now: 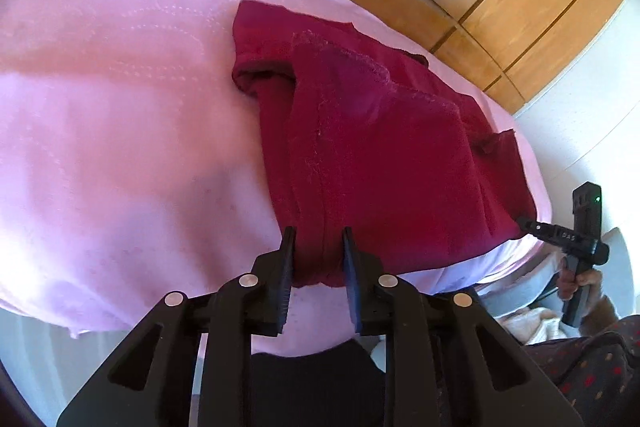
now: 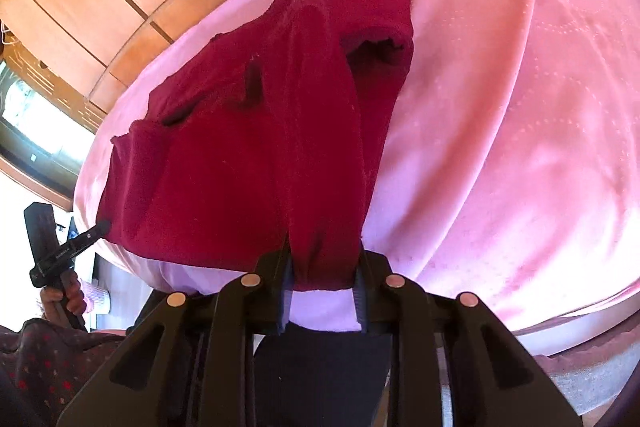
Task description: Fold small clothes
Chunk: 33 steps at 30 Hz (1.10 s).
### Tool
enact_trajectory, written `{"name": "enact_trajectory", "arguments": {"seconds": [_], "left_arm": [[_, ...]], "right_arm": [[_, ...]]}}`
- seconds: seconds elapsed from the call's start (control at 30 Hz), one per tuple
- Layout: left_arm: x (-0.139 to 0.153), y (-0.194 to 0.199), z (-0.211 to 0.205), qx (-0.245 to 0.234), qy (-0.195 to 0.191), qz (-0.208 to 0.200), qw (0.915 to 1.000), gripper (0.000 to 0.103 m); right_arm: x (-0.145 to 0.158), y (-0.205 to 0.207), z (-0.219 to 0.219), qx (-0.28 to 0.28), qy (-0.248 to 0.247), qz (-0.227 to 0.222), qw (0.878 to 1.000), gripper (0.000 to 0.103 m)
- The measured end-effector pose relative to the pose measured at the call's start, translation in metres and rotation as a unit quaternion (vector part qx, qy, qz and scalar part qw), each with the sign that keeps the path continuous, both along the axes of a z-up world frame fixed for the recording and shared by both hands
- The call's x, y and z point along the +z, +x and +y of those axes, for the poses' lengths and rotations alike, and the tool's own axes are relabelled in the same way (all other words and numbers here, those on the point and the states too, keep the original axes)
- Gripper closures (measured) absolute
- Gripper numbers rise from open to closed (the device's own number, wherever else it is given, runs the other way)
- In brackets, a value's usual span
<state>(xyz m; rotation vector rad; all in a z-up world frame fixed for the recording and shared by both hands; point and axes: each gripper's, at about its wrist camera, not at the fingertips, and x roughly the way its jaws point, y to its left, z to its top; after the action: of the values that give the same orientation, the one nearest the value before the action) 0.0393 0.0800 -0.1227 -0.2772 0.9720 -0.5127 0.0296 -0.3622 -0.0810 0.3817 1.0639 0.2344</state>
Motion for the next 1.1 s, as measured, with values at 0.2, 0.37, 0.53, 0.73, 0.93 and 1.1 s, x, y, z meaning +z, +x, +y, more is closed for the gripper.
{"name": "enact_trajectory", "arguments": {"seconds": [0.2,0.37,0.53,0.73,0.93,1.1], "left_arm": [[0.028,0.021,0.004,0.015,0.015,-0.063,0.9978,0.044],[0.023,0.060,-0.009,0.005,0.008,-0.056,0.9984,0.044],[0.010,0.091,-0.027,-0.002,0.004,-0.039,0.9992,0.076],[0.031,0.072,-0.015,0.013,-0.005,-0.080,0.9967,0.096],[0.066,0.043,0.004,0.027,-0.015,-0.130,0.9911,0.096],[0.097,0.055,0.012,0.047,-0.031,-0.169,0.9839,0.096]], "right_arm": [[0.028,0.020,-0.002,-0.005,-0.045,-0.049,0.998,0.043],[0.038,0.047,0.003,-0.012,-0.091,-0.081,0.992,0.043],[0.028,0.081,0.015,0.007,-0.115,-0.083,0.990,0.062],[0.038,0.074,0.019,0.016,-0.126,-0.094,0.987,0.097],[0.090,0.046,0.004,-0.008,-0.091,-0.154,0.984,0.097],[0.122,0.063,-0.005,-0.027,-0.072,-0.192,0.978,0.097]]}}
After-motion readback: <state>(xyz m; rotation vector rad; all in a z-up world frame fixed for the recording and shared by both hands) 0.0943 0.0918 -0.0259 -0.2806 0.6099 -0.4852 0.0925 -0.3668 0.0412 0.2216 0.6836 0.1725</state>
